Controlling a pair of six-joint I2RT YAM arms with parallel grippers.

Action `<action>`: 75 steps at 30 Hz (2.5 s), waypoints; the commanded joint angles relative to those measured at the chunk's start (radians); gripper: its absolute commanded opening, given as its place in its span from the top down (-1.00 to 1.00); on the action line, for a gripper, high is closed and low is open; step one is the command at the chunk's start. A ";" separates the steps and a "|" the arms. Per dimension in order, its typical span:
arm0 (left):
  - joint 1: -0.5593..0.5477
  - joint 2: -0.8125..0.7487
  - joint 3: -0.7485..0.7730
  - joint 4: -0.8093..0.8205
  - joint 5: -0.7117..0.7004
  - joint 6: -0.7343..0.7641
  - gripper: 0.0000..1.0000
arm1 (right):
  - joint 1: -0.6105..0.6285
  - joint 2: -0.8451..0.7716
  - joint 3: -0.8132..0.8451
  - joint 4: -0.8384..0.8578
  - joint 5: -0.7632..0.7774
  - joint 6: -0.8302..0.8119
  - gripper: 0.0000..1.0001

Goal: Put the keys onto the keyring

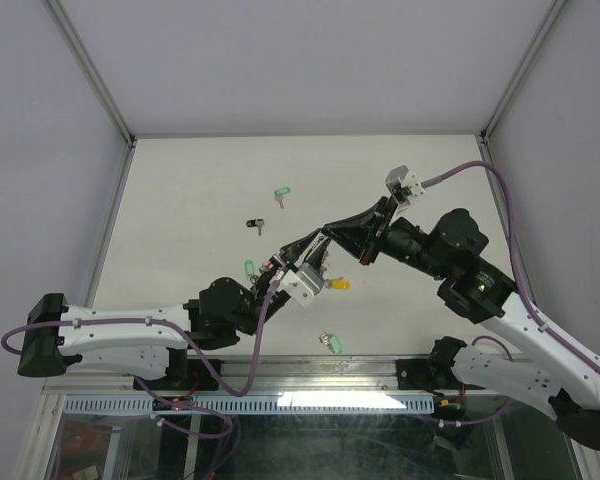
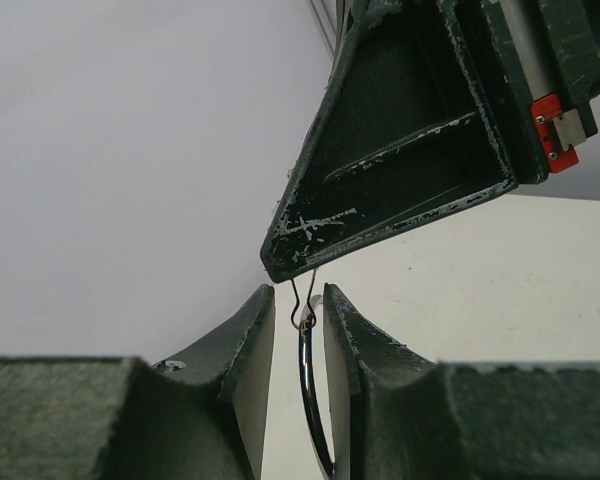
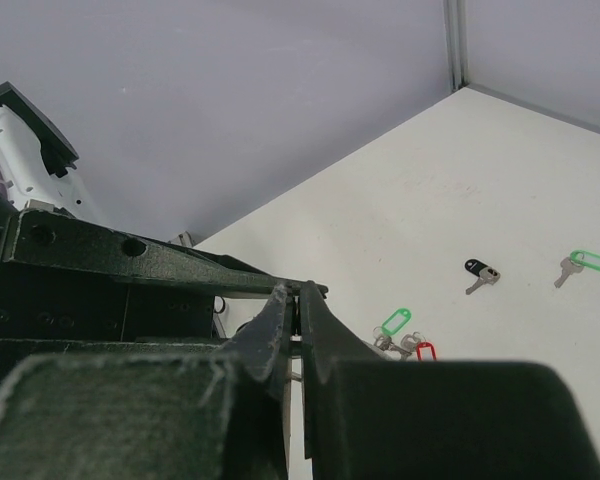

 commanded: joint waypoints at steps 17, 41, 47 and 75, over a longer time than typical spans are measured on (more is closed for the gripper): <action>0.003 -0.013 0.046 0.068 0.014 0.013 1.00 | 0.000 -0.003 0.007 0.064 -0.008 0.002 1.00; 0.002 -0.005 0.036 0.044 0.025 0.077 1.00 | 0.001 -0.017 0.072 -0.046 0.185 0.109 0.35; 0.001 -0.001 0.040 0.044 0.019 0.083 1.00 | 0.000 -0.007 0.074 -0.023 0.109 0.121 0.30; 0.001 0.001 0.041 0.075 -0.006 0.062 0.65 | 0.000 -0.012 0.070 0.014 0.026 0.126 1.00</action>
